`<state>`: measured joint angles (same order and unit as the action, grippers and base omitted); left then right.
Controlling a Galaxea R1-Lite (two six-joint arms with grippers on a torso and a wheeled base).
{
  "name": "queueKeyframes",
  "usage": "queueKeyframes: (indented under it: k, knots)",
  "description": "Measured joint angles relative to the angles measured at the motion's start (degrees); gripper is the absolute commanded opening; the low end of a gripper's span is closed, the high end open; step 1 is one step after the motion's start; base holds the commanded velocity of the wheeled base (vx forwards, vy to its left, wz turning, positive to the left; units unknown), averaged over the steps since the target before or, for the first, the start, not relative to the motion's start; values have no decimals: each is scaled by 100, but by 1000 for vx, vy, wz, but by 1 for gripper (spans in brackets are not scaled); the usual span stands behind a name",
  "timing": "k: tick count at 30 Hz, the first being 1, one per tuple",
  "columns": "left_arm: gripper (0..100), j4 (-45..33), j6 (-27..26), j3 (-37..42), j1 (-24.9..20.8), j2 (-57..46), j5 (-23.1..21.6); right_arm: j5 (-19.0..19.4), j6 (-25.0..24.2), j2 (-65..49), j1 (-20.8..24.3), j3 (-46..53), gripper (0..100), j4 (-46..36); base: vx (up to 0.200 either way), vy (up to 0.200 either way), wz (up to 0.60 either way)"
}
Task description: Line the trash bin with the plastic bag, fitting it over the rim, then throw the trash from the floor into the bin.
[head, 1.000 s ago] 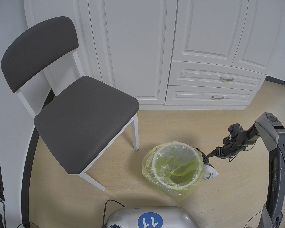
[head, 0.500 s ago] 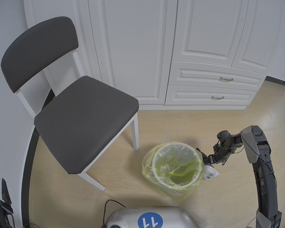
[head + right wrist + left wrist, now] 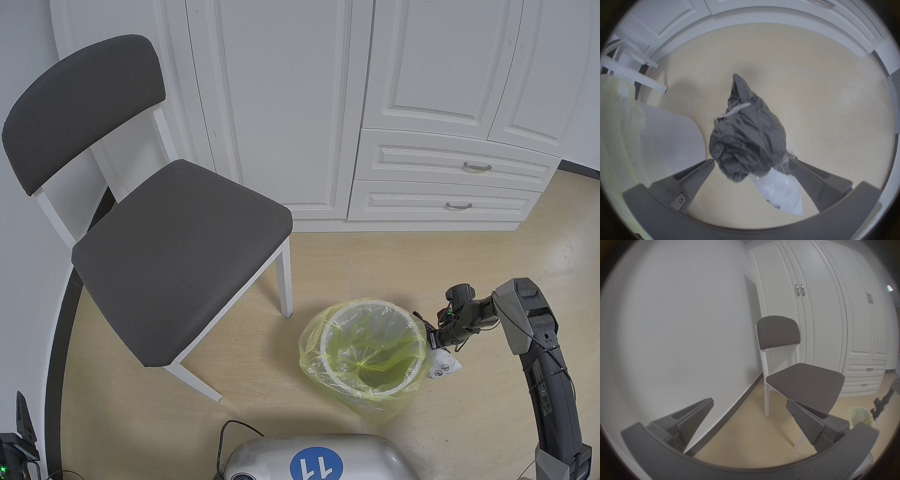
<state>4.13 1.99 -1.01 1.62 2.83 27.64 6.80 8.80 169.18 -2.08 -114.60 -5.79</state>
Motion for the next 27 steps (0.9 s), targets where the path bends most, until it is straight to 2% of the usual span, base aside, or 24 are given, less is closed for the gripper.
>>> queueKeyframes:
  k: [3, 8, 17, 20, 23, 27]
  knots:
    - [100, -4, 17, 0, -72, -93, 13, -95, 127, 96, 33, -2, 100, 308, 0, 0, 0]
    - [100, -9, 99, 0, -122, -167, 35, -95, 266, 196, 55, 2, 100, 366, 0, 0, 0]
    - [100, 13, 652, 0, -135, -204, 283, -163, 255, 245, 60, 0, 100, 460, 0, 0, 0]
    - [100, 18, 490, 0, -132, -206, 268, -254, 223, 249, 60, 0, 100, 471, 0, 0, 0]
    - [100, 16, 151, 0, -132, -206, 26, -324, 206, 249, 60, 0, 100, 479, 0, 0, 0]
    - [100, 11, -274, 0, -132, -208, -739, -390, 173, 254, 60, 0, 100, 517, 0, 0, 0]
